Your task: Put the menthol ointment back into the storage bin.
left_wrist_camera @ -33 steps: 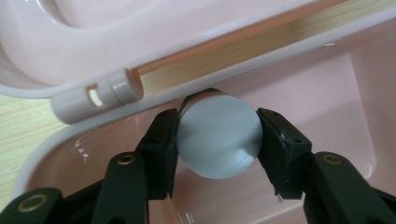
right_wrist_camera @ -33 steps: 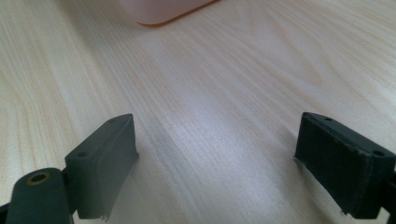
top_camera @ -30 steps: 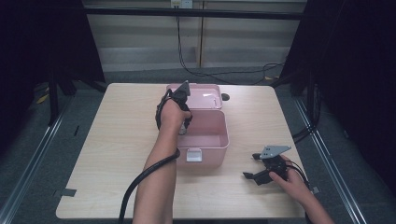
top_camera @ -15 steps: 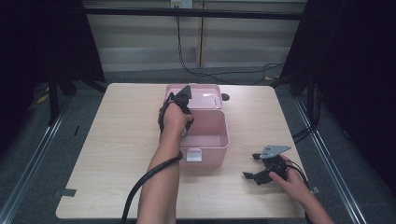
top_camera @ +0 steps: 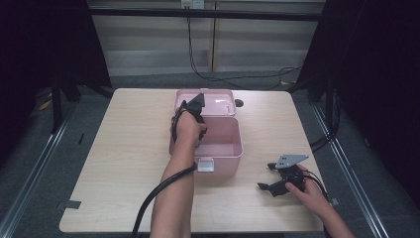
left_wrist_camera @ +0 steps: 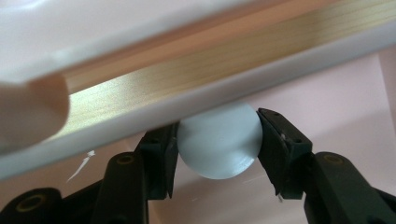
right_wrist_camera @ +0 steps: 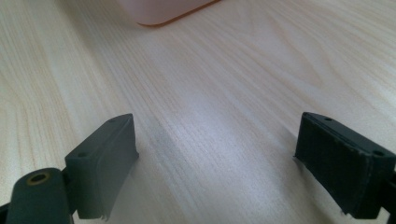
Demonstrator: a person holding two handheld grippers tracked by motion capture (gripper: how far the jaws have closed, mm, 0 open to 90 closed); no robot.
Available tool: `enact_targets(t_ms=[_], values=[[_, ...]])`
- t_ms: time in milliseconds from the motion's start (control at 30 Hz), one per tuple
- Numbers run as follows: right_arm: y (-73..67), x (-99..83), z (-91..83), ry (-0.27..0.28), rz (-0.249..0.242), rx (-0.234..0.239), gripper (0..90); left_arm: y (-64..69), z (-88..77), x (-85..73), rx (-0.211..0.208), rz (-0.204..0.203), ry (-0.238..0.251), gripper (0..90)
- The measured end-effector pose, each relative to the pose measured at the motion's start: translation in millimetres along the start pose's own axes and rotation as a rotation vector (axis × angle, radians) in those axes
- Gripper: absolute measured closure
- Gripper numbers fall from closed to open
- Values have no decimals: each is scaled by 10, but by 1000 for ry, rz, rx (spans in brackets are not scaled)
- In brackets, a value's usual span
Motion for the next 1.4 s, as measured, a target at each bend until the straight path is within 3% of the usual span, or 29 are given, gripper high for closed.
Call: enact_targets(t_ms=[233, 333, 500, 1000, 1233, 1400], values=[[0, 0, 0, 0, 0, 0, 117, 8, 20, 18, 1, -13, 20, 490], [0, 0, 0, 0, 0, 0, 117, -15, 1, 8, 9, 9, 8, 490], [0, 0, 0, 0, 0, 0, 117, -28, -17, -6, 16, -14, 2, 484], [1, 2, 2, 0, -1, 0, 117, -52, -71, -25, 7, -8, -24, 468], [0, 2, 2, 0, 0, 1, 117, -64, -124, -39, 1, -26, -15, 453], [-3, 1, 3, -1, 2, 3, 117, -82, -199, -69, -6, -12, -33, 448]])
Point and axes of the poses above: each handheld gripper's, and its own axes: z roughly forward along the jaws, x roughly out of its top, y roughly to its right, the point moved 10 cm from there along z, roughly forward along the jaws, and after that the axes turned 5 degrees about -z, right-handed, at the moved point
